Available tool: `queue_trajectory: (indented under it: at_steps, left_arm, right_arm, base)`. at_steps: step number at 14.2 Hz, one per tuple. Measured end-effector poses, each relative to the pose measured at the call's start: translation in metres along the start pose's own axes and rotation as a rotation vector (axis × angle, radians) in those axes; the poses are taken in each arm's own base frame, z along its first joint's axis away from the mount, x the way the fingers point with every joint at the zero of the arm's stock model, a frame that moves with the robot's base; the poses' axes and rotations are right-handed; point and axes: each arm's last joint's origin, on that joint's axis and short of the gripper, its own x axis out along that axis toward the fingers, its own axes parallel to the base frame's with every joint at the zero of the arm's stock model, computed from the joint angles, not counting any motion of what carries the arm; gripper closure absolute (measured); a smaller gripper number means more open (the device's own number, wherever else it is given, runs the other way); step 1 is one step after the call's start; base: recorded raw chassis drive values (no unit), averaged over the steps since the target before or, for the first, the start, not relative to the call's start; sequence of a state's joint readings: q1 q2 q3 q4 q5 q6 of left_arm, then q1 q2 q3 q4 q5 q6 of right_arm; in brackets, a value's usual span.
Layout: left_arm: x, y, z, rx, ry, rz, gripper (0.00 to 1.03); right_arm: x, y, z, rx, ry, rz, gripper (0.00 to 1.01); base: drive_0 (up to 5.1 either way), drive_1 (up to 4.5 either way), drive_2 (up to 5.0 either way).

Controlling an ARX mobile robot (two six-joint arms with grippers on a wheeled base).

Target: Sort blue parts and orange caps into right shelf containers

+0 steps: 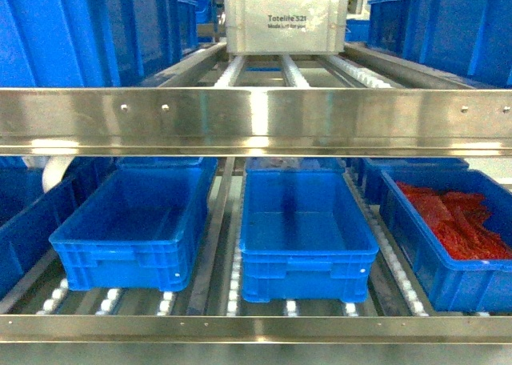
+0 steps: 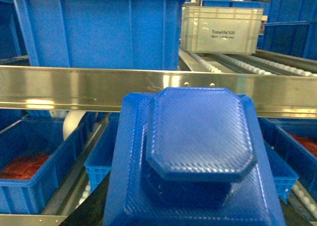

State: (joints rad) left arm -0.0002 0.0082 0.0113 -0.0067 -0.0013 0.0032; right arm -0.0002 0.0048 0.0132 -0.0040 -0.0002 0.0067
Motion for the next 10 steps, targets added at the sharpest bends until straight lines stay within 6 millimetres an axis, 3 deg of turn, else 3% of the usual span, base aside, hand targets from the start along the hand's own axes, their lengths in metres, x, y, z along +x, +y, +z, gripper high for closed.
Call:
queue_trajectory:
  at_steps: [10]
  left_arm:
    - [0.0, 0.0, 0.0, 0.0, 0.0, 0.001, 0.61]
  right_arm:
    - [0.0, 0.0001, -0.0001, 0.0, 0.002, 0.003, 0.58]
  base:
    - [-4.9, 2.55, 2.5]
